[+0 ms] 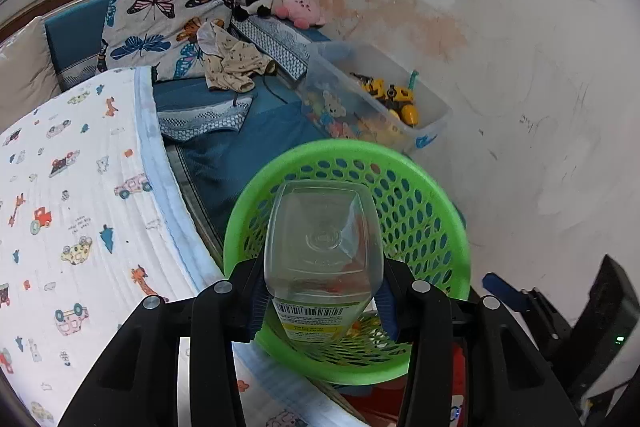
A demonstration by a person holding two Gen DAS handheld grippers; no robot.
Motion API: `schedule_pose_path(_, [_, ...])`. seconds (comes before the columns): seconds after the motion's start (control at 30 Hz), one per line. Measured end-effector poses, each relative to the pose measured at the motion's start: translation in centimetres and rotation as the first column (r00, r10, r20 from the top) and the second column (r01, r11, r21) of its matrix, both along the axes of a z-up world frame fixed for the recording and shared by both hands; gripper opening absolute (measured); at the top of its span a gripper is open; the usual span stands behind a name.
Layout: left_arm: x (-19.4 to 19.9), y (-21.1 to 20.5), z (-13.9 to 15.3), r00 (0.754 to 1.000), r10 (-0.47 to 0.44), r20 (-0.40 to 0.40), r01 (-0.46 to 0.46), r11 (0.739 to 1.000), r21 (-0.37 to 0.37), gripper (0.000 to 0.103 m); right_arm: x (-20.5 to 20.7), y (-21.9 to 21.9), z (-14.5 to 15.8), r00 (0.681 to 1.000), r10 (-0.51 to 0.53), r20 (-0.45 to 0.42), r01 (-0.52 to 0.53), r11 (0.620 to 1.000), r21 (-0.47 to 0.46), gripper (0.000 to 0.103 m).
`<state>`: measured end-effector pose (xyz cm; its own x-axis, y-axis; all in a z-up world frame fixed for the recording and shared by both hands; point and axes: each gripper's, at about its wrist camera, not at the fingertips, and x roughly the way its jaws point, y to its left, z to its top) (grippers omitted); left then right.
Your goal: Collect trash
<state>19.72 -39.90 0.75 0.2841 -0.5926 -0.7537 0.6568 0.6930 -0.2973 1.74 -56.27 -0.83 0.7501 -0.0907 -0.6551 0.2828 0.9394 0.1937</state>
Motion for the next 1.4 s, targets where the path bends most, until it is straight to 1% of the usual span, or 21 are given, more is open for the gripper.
schedule_pose_path(0.17, [0.0, -0.6, -1.7, 0.999, -0.02, -0.034, 0.021, 0.999, 0.039, 0.044, -0.4, 0.4, 0.0, 1.0, 0.004, 0.006, -0.004, 1.0, 0.008, 0.084])
schedule_pose_path(0.23, [-0.1, -0.6, -2.2, 0.998, -0.027, -0.053, 0.03, 0.999, 0.041, 0.045, -0.5, 0.7, 0.1, 1.0, 0.005, 0.011, -0.005, 1.0, 0.009, 0.084])
schedule_pose_path(0.33, [-0.3, -0.3, -2.4, 0.998, -0.03, -0.054, 0.032, 0.999, 0.044, 0.047, -0.6, 0.9, 0.2, 1.0, 0.007, 0.015, -0.007, 1.0, 0.009, 0.084])
schedule_pose_path(0.4, [-0.4, -0.1, -2.3, 0.998, -0.033, -0.055, 0.035, 0.999, 0.031, 0.053, -0.8, 1.1, 0.2, 1.0, 0.007, 0.017, -0.008, 1.0, 0.006, 0.084])
schedule_pose_path(0.43, [-0.5, 0.1, -2.1, 0.998, -0.036, -0.046, 0.037, 0.999, 0.028, 0.053, -0.9, 1.3, 0.2, 1.0, 0.007, 0.017, -0.007, 1.0, 0.005, 0.084])
schedule_pose_path(0.5, [-0.7, 0.5, -1.8, 0.999, -0.04, -0.037, 0.041, 0.999, 0.022, 0.057, -1.1, 1.6, 0.2, 1.0, 0.007, 0.019, -0.007, 1.0, 0.007, 0.084])
schedule_pose_path(0.57, [-0.9, 1.1, -1.5, 0.999, -0.038, -0.032, 0.038, 0.999, 0.012, 0.057, -1.3, 1.9, 0.3, 1.0, 0.005, 0.023, -0.005, 1.0, 0.009, 0.085])
schedule_pose_path(0.63, [-1.1, 1.7, -1.1, 0.999, -0.034, -0.022, 0.034, 0.999, 0.007, 0.06, -1.6, 2.3, 0.4, 1.0, 0.007, 0.024, -0.007, 1.0, 0.008, 0.085])
schedule_pose_path(0.73, [-1.8, 3.1, -0.6, 1.0, -0.025, 0.006, 0.025, 1.0, 0.002, 0.062, -1.9, 3.1, 0.6, 1.0, 0.014, 0.026, -0.014, 1.0, 0.008, 0.084])
schedule_pose_path(0.8, [-2.2, 4.1, -0.2, 1.0, -0.018, 0.025, 0.018, 1.0, 0.0, 0.066, -2.0, 3.8, 0.6, 1.0, 0.019, 0.019, -0.019, 1.0, 0.001, 0.085])
schedule_pose_path(0.87, [-2.8, 5.3, 0.2, 0.999, -0.008, 0.048, 0.008, 1.0, -0.004, 0.068, -2.1, 4.6, 0.6, 0.999, 0.026, 0.019, -0.026, 1.0, -0.006, 0.085])
schedule_pose_path(0.9, [-3.1, 6.0, 0.5, 0.998, -0.002, 0.066, 0.002, 1.0, -0.002, 0.072, -2.1, 5.1, 0.7, 0.999, 0.031, 0.02, -0.031, 1.0, -0.007, 0.085])
schedule_pose_path(0.93, [-3.3, 6.6, 0.7, 0.997, 0.004, 0.08, -0.004, 1.0, -0.002, 0.074, -2.1, 5.4, 0.7, 0.999, 0.033, 0.02, -0.033, 0.999, -0.007, 0.084])
schedule_pose_path(1.0, [-3.8, 7.7, 1.1, 0.994, 0.013, 0.107, -0.013, 1.0, -0.004, 0.076, -2.2, 6.2, 0.8, 0.999, 0.037, 0.02, -0.037, 0.999, -0.005, 0.085])
schedule_pose_path(1.07, [-4.2, 9.1, 1.6, 0.99, 0.029, 0.136, -0.029, 1.0, -0.003, 0.079, -2.2, 7.0, 0.9, 0.999, 0.05, 0.02, -0.05, 0.999, 0.002, 0.085])
schedule_pose_path(1.13, [-4.8, 10.5, 2.1, 0.986, 0.045, 0.159, -0.043, 0.999, -0.013, 0.08, -2.2, 7.8, 1.0, 0.998, 0.059, 0.012, -0.059, 0.998, -0.007, 0.085])
schedule_pose_path(1.23, [-5.6, 12.5, 2.7, 0.977, 0.066, 0.201, -0.063, 0.998, -0.022, 0.085, -2.1, 9.4, 1.1, 0.997, 0.083, 0.002, -0.083, 0.996, -0.026, 0.085])
schedule_pose_path(1.4, [-6.7, 15.6, 2.8, 0.962, 0.097, 0.256, -0.096, 0.995, -0.014, 0.092, -1.9, 11.6, 1.1, 0.994, 0.111, -0.01, -0.111, 0.993, -0.032, 0.088])
